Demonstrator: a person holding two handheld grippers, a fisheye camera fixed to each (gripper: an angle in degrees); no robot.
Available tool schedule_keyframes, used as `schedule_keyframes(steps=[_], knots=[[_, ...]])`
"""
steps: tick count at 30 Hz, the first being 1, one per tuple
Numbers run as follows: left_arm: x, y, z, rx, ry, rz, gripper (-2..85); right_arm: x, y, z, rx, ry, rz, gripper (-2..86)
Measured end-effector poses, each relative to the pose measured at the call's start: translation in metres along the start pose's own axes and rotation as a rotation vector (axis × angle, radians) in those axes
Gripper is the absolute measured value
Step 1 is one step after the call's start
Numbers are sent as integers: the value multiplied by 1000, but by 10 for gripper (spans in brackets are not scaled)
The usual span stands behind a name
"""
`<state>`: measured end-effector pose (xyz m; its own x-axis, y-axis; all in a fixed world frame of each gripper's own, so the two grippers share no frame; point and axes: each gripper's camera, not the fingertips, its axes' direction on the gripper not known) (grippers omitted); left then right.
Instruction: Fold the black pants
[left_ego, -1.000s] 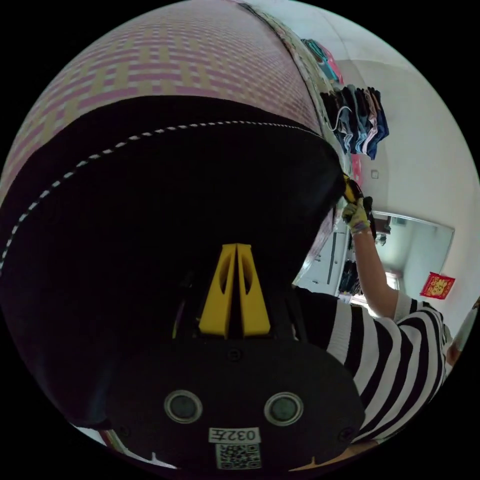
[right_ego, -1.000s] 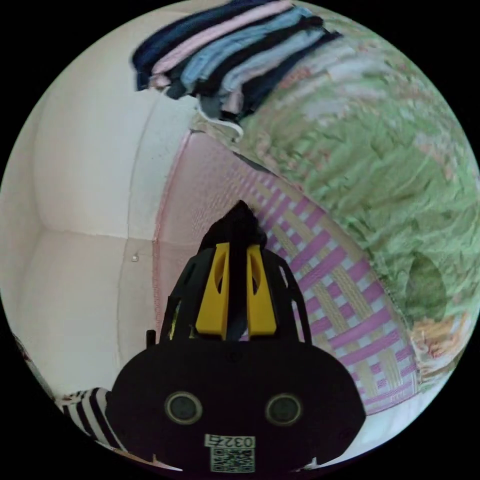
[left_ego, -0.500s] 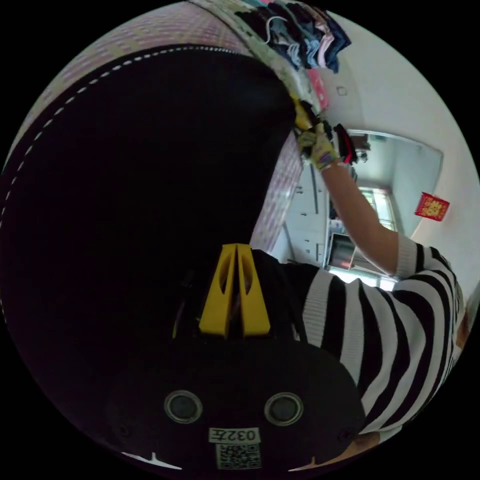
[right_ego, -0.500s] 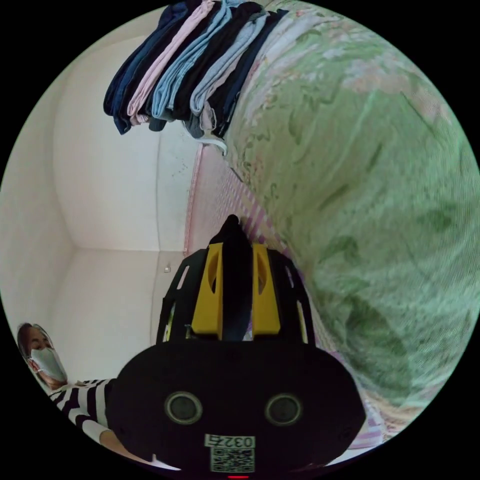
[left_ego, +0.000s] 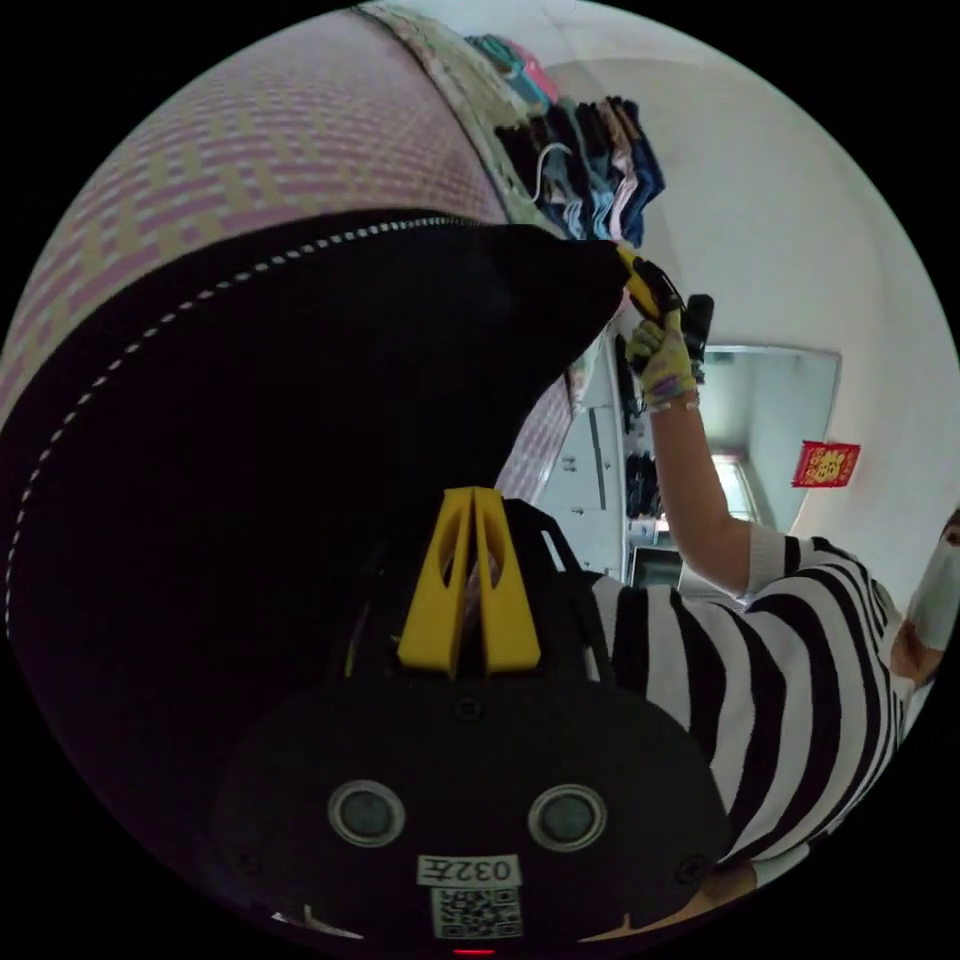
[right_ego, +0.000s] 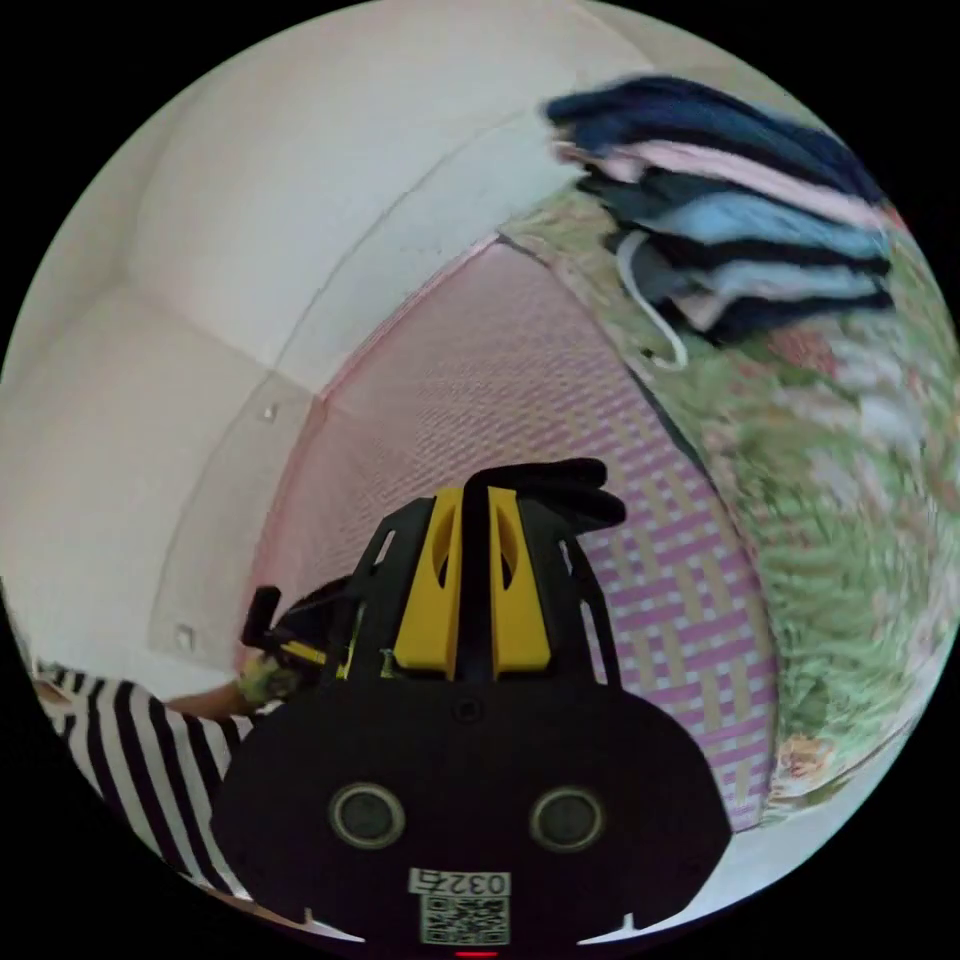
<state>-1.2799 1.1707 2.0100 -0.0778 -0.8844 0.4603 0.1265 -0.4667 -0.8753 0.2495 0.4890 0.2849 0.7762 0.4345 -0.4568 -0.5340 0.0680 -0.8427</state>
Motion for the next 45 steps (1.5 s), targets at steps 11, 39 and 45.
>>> schedule_keyframes(steps=[11,39,45], knots=[[-32,102,-59,314,47,-77,-9,-205,125,218,-586,-23,-480,48],[-8,57,-69,248,-1,-35,-13,-169,94,115,-286,-142,-131,82],[25,-41,-28,40,-102,0,-11,-68,105,65,-281,-76,145,112]])
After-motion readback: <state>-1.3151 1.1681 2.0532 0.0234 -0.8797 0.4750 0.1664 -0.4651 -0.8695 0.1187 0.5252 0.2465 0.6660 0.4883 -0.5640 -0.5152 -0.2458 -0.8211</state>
